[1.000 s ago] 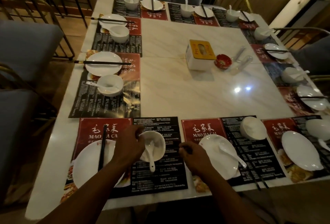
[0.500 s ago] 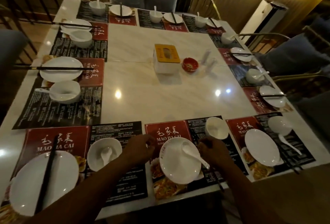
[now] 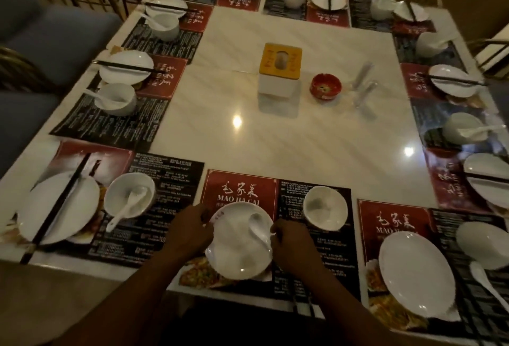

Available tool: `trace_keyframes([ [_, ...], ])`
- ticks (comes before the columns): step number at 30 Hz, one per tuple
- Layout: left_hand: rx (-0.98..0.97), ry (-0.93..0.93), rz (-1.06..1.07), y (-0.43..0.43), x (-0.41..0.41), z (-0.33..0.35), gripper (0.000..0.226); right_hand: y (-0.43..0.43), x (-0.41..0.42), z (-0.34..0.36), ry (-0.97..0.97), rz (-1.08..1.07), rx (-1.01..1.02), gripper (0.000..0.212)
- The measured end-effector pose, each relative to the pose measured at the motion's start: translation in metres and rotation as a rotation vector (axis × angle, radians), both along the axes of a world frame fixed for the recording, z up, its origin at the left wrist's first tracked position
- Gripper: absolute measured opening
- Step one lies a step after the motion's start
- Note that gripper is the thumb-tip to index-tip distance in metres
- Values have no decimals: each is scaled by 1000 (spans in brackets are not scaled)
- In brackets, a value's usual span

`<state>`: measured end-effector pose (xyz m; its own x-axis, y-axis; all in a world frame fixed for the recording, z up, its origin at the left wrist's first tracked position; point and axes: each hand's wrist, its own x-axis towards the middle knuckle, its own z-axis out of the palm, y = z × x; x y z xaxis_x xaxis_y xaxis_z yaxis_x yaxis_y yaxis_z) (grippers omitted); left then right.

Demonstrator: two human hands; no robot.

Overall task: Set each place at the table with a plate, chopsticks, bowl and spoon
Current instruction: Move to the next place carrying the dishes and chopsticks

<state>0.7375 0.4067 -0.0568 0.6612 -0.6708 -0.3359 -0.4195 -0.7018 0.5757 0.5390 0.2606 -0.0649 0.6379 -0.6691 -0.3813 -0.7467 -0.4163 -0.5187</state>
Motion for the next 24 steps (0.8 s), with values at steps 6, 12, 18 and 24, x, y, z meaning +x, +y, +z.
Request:
trace_keyframes([
  [6,-14,-58,91,2,-20,-4,29,2,-15,-3,44,59,18,21],
  [12,-53,-58,109,-15,-41,-7,38,0,-31,-2,-140,-112,-43,11],
  [18,-162,89,11,-62,-73,3,36,-71,-70,-2,-277,-569,-227,20],
  [24,-187,316,-124,-129,-105,14,52,-97,-87,-17,-184,-665,198,40],
])
